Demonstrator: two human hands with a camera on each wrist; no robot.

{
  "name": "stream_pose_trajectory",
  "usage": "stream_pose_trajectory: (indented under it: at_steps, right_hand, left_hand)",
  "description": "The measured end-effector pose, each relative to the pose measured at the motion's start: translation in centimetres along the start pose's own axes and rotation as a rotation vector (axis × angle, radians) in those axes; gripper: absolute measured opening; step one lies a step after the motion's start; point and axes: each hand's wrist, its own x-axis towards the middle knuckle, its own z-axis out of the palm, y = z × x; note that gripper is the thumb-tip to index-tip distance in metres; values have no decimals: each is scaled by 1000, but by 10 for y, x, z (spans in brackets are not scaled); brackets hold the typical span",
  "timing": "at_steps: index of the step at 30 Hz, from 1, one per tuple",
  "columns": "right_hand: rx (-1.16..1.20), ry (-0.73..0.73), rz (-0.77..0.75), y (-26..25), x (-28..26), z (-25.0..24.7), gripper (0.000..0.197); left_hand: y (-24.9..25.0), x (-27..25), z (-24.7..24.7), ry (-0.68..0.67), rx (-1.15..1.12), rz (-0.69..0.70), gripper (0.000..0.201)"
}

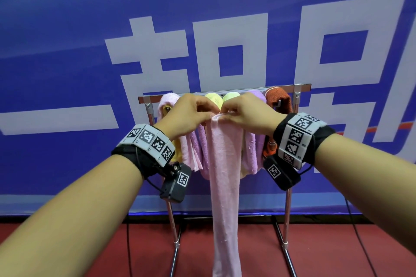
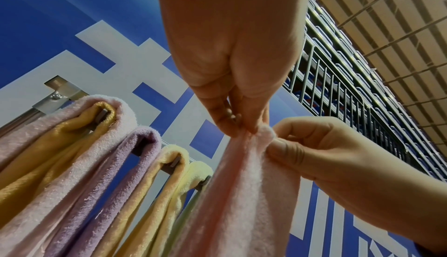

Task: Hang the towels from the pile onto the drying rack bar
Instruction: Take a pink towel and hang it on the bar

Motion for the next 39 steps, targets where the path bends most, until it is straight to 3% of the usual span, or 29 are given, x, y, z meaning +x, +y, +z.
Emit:
stream_pose_trajectory:
  at_steps: [4,15,21,30,34,39]
  right_hand:
    - [19,28,4,0,-2,2,23]
    - [57,67,106,6,-1,6,30]
    - [77,92,141,5,-1,8,24]
    - [126,62,110,2,-2,9,31]
    - [145,10,74,6,-6,2,17]
    - [63,53,14,11,-8,4,11]
  left_hand:
    - [1,-2,2,-9,-53,-3,16]
    - [6,-3,7,-36,-106,-53,39]
    - [6,-4,11,-24,-117,-58,30]
    - [0,2,10,1,0,-37,19]
    - [1,3,6,1,116,-41,20]
    - [11,6,4,-11,188,-29,21]
